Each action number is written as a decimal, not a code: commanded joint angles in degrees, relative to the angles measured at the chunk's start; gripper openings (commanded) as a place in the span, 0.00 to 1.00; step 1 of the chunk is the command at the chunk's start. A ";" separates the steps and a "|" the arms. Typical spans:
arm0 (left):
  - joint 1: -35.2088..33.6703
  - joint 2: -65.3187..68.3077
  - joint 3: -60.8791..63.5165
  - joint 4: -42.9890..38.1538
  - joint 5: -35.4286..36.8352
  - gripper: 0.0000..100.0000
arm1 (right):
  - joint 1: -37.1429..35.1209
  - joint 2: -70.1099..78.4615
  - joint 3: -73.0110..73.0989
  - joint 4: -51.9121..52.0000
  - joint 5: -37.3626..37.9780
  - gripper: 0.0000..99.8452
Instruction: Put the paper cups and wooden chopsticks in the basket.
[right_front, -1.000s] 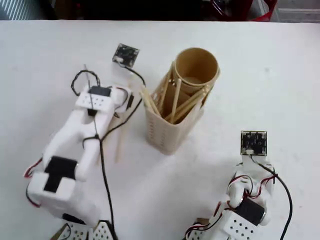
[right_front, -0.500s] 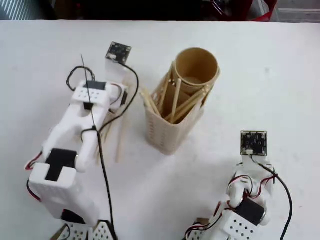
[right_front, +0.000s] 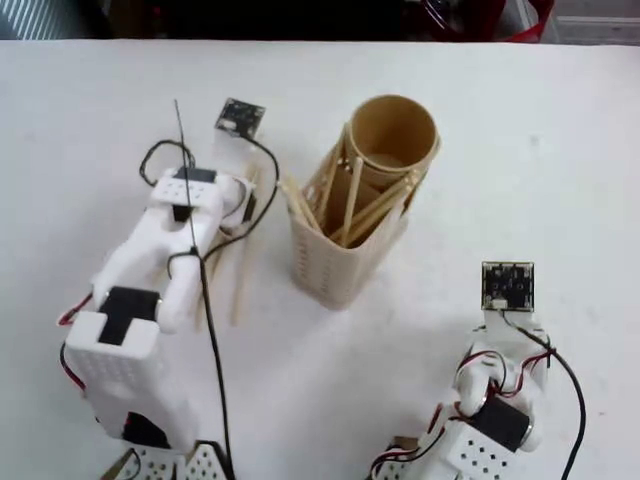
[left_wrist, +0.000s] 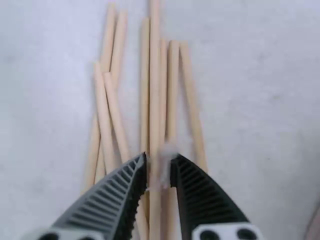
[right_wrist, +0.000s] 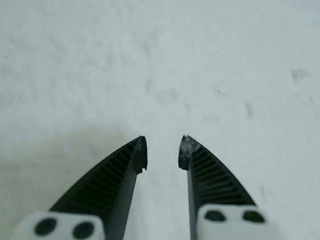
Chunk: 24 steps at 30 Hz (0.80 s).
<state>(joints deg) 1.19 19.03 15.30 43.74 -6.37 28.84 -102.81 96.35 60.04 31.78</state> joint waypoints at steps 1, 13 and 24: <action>-0.13 -0.04 -3.16 0.44 0.09 0.06 | 0.66 -0.48 0.53 -1.01 0.26 0.11; -0.31 -2.42 -5.89 5.27 0.70 0.02 | 0.66 -0.48 0.53 -1.01 0.26 0.11; 9.54 -51.03 -1.49 19.16 4.04 0.02 | 0.66 -0.48 0.53 -1.01 0.26 0.11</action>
<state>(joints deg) 5.49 -12.00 10.64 62.29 -3.03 28.84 -102.81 96.35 60.04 31.78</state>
